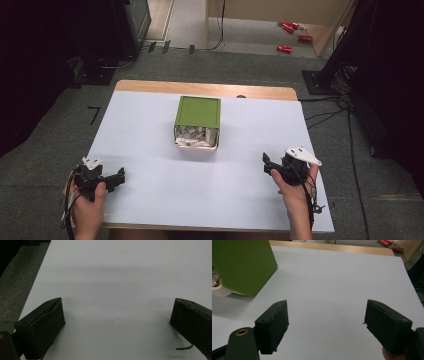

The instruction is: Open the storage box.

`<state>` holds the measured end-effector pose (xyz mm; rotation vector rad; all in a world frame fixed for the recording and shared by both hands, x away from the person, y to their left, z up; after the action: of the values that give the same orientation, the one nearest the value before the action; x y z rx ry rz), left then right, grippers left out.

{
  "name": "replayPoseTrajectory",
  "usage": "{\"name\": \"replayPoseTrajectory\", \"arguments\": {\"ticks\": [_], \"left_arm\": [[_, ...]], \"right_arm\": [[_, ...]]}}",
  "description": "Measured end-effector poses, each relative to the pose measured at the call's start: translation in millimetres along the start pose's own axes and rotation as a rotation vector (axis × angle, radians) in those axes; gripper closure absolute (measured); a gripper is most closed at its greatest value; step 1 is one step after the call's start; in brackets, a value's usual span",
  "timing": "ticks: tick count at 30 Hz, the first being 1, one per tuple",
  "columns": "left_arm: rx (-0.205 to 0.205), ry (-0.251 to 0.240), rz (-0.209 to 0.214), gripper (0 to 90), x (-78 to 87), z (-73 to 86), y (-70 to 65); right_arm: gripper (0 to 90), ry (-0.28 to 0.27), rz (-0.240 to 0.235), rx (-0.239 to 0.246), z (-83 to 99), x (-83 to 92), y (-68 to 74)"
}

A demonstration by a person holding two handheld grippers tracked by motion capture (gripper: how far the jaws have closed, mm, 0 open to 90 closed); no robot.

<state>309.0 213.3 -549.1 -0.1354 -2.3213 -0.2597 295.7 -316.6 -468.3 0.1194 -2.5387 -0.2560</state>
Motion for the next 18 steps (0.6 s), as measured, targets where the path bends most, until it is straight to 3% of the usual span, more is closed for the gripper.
{"name": "replayPoseTrajectory", "arguments": {"ticks": [18], "left_arm": [[0.000,0.000,0.000,0.0,0.0,0.0,0.0]], "right_arm": [[19.7,-0.002,-0.054,0.025,-6.9,-11.4,33.9]]}}
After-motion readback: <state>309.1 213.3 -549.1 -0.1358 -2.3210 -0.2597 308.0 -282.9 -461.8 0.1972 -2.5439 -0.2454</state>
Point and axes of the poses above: each handheld gripper's, and its own axes: x roughly backward along the jaws, z roughly out of its underside, y roughly to its left, the point moved 7 cm from there along -x, roughly forward along the jaws, and after that the axes turned 10 degrees about -x, right-handed, at the moved point
